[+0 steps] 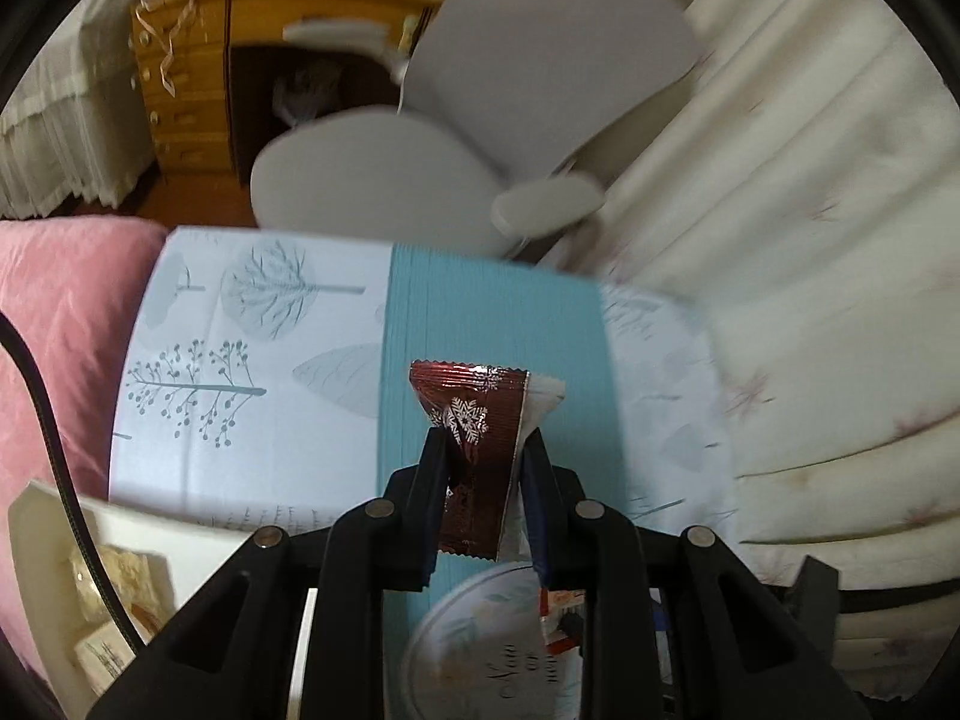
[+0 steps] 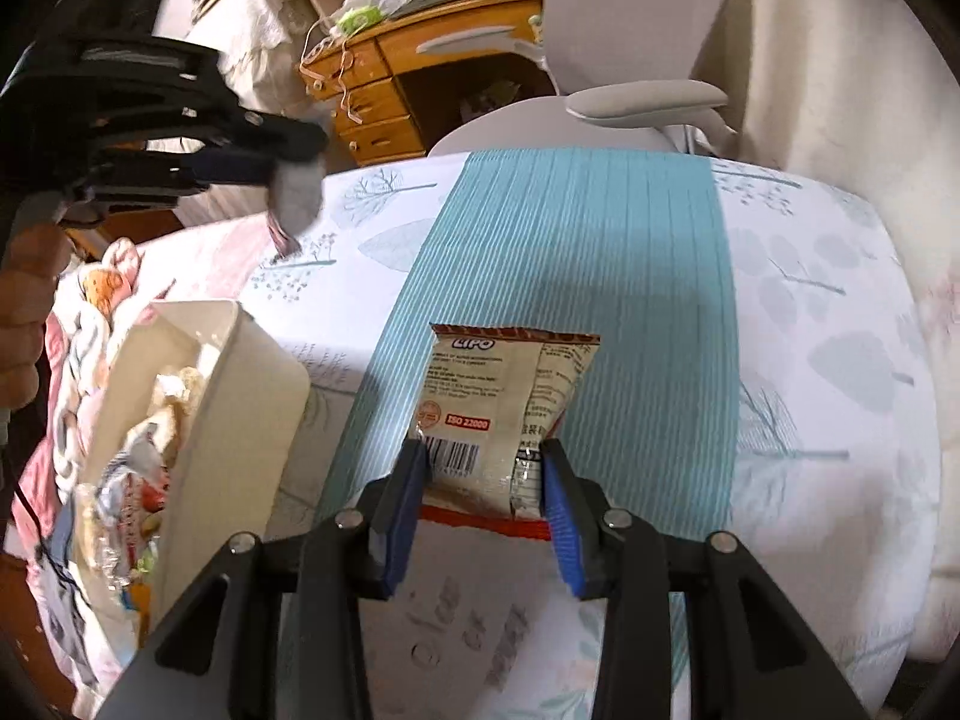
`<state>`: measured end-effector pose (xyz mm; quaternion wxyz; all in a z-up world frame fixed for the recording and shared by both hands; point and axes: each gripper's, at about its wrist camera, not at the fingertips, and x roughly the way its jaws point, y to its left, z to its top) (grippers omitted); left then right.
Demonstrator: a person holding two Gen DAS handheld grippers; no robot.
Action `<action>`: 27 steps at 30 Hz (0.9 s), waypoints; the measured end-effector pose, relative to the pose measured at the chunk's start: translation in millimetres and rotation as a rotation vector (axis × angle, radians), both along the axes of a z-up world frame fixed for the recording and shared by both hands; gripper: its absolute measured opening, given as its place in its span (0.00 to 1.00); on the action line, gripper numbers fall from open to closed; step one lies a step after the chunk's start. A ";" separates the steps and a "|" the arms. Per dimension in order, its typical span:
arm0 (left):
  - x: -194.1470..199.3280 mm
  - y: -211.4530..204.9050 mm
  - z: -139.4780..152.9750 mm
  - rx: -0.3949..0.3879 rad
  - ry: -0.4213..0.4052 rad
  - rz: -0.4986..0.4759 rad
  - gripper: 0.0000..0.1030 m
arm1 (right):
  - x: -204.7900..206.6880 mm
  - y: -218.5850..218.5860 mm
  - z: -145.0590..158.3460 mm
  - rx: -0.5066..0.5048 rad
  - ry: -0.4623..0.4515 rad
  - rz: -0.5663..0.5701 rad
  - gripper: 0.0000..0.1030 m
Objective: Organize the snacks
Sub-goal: 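Carry both packets over the white tray and open both tools to drop them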
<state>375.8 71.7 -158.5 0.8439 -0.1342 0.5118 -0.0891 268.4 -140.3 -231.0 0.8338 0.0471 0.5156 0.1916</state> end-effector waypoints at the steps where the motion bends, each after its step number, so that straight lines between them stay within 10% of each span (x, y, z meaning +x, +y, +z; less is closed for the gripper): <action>1: -11.9 -2.6 9.5 -0.001 -0.036 0.005 0.21 | -4.5 -1.3 3.1 -0.016 -0.008 -0.003 0.37; 9: -112.2 -18.0 52.8 -0.033 -0.239 0.104 0.21 | -55.9 -0.3 33.0 -0.059 -0.096 0.042 0.37; 27: -277.6 32.4 68.9 -0.054 -0.373 0.286 0.21 | -154.7 44.0 93.3 0.050 -0.248 0.184 0.37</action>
